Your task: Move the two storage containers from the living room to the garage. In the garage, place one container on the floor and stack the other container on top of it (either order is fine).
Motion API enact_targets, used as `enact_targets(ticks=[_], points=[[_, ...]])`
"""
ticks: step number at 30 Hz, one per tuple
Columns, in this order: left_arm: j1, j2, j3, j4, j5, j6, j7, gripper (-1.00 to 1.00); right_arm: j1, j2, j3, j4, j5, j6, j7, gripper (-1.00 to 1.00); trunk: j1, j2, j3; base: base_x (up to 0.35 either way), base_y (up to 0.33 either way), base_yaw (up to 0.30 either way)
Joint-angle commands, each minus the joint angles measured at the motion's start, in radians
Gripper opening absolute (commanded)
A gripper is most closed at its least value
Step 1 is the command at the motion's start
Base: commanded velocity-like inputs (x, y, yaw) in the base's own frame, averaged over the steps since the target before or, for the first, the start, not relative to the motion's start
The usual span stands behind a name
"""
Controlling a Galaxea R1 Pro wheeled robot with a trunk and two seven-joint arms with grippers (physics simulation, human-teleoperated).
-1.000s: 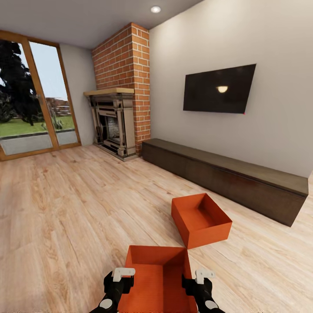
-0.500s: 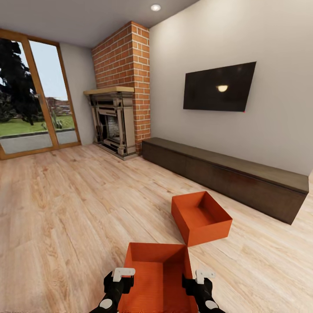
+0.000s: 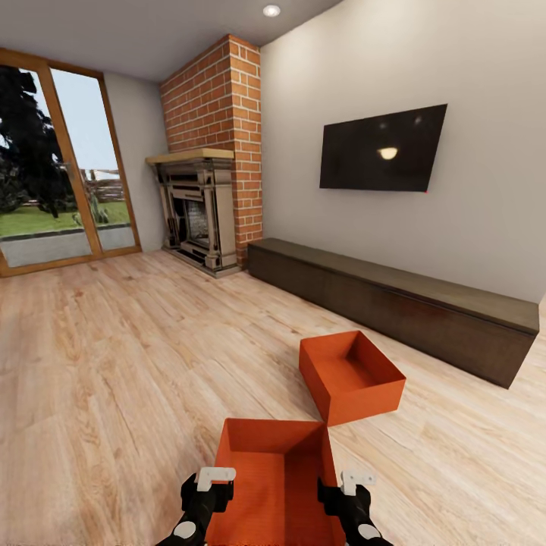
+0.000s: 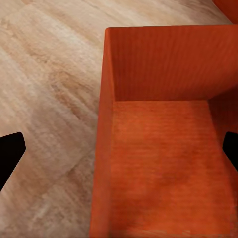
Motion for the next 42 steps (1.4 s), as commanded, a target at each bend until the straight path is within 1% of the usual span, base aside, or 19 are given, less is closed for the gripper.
enact_targets(ticks=[1, 4, 20, 32, 42], points=[[-0.001, 0.0, -0.009, 0.001, 0.01, -0.004, 0.004, 1.0, -0.001, 0.0, 0.009, 0.001, -0.01, -0.003, -0.003, 1.0, 0.004, -0.008, -0.004, 0.0, 0.0, 0.0], [-0.001, 0.0, -0.009, 0.001, 0.01, -0.004, 0.004, 1.0, -0.001, 0.0, 0.009, 0.001, -0.01, -0.003, -0.003, 1.0, 0.015, -0.029, -0.014, 0.0, 0.0, 0.0], [-0.001, 0.001, -0.009, 0.0, 0.01, -0.004, 0.004, 1.0, -0.001, 0.0, 0.009, 0.001, -0.01, -0.004, -0.003, 1.0, 0.015, -0.029, -0.014, 0.0, 0.0, 0.0], [-0.002, 0.004, -0.011, -0.001, 0.0, -0.002, -0.001, 1.0, -0.001, 0.0, 0.009, 0.001, -0.01, -0.003, -0.003, 1.0, 0.015, -0.029, -0.014, 0.0, 0.0, 0.0], [-0.002, 0.019, -0.016, 0.0, -0.006, 0.001, -0.012, 1.0, -0.001, 0.0, 0.009, 0.001, -0.01, -0.003, -0.002, 1.0, 0.015, -0.029, -0.014, 0.0, 0.0, 0.0]])
